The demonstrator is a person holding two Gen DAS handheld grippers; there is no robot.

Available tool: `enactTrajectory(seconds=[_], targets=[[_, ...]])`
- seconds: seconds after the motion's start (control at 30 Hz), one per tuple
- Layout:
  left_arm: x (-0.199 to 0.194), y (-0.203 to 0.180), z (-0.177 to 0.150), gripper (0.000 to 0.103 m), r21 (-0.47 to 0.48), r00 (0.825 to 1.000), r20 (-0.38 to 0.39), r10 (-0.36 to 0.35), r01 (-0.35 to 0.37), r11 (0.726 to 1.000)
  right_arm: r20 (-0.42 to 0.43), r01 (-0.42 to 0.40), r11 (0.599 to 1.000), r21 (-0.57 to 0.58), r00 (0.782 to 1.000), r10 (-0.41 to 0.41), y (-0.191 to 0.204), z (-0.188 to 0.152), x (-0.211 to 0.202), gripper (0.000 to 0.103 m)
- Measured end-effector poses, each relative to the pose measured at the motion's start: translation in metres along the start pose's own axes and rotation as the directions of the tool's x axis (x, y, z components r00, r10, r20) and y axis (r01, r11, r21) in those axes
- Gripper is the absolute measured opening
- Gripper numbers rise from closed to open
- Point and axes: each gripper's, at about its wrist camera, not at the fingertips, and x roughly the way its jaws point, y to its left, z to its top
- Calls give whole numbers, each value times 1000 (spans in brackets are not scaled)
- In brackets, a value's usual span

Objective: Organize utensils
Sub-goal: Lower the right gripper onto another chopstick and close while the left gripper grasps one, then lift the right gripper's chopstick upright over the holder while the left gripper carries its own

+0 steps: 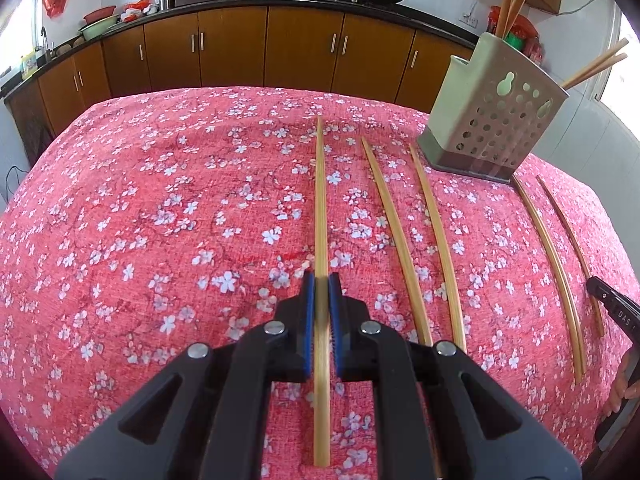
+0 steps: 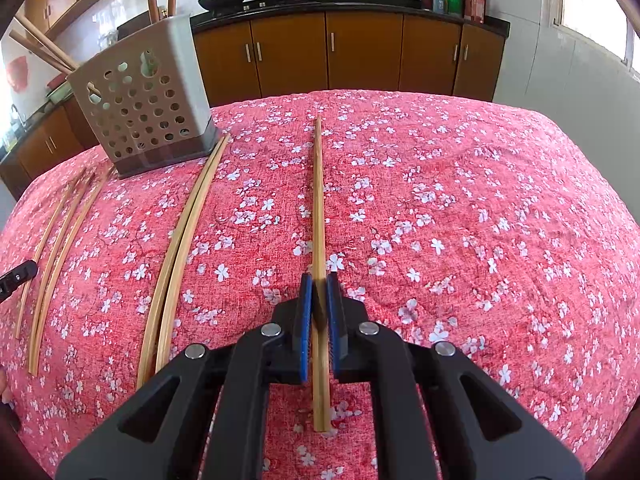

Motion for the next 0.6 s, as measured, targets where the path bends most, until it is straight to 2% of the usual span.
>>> enactTrajectory(seconds=[0.27, 0.6], targets=[[1, 0, 0, 16, 26, 1000, 0, -1, 1, 1000, 0, 0, 1000, 0, 1000, 0, 0, 0, 0, 9], [2, -1, 0, 16, 33, 1000, -1, -2, 2, 999, 0, -1, 1000, 1, 1000, 1, -1, 0, 0, 9]])
